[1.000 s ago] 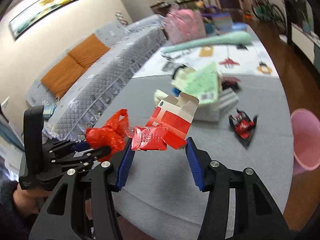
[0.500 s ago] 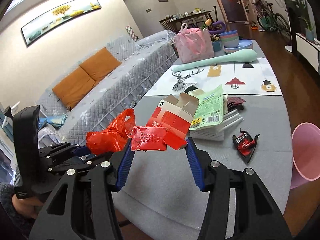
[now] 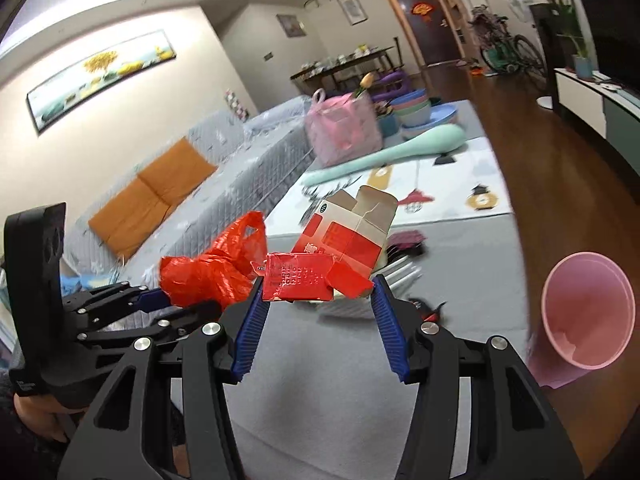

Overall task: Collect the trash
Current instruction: 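Carry the red bag and red-white box over the pink wastebasket with both tools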

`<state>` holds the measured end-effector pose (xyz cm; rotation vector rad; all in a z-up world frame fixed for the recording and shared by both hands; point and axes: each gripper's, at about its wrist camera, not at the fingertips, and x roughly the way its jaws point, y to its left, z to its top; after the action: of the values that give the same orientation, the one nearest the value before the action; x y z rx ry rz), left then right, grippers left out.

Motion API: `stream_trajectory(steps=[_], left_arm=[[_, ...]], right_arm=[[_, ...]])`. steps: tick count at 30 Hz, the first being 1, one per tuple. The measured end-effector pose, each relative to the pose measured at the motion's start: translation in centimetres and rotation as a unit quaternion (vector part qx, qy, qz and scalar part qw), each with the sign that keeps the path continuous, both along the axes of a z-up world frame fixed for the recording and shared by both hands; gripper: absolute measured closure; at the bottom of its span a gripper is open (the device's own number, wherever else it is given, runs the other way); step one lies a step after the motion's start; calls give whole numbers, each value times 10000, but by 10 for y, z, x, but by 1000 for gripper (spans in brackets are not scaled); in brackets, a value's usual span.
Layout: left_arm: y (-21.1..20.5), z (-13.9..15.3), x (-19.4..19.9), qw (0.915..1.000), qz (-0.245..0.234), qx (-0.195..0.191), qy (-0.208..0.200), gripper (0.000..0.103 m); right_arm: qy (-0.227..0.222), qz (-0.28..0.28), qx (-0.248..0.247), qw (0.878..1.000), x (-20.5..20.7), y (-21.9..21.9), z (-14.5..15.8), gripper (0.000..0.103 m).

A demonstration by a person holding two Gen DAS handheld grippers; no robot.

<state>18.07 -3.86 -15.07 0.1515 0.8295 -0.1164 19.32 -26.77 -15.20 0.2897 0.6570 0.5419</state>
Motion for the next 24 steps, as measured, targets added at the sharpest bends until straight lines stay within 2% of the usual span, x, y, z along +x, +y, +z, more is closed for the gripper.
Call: stream_trajectory(steps=[11, 20, 24], left_arm=[[-74, 14, 49, 9981, -593, -7, -145, 64], [-143, 7, 83, 9933, -1149, -112, -85, 64], [-175, 5, 95, 9899, -1392, -224, -127, 64]], right_arm=[[-86, -685, 118, 9975, 19, -78, 3, 50], [122, -1243, 244, 9919, 42, -148, -6, 51], [-66, -1430, 44, 9897, 48, -173, -1, 51]])
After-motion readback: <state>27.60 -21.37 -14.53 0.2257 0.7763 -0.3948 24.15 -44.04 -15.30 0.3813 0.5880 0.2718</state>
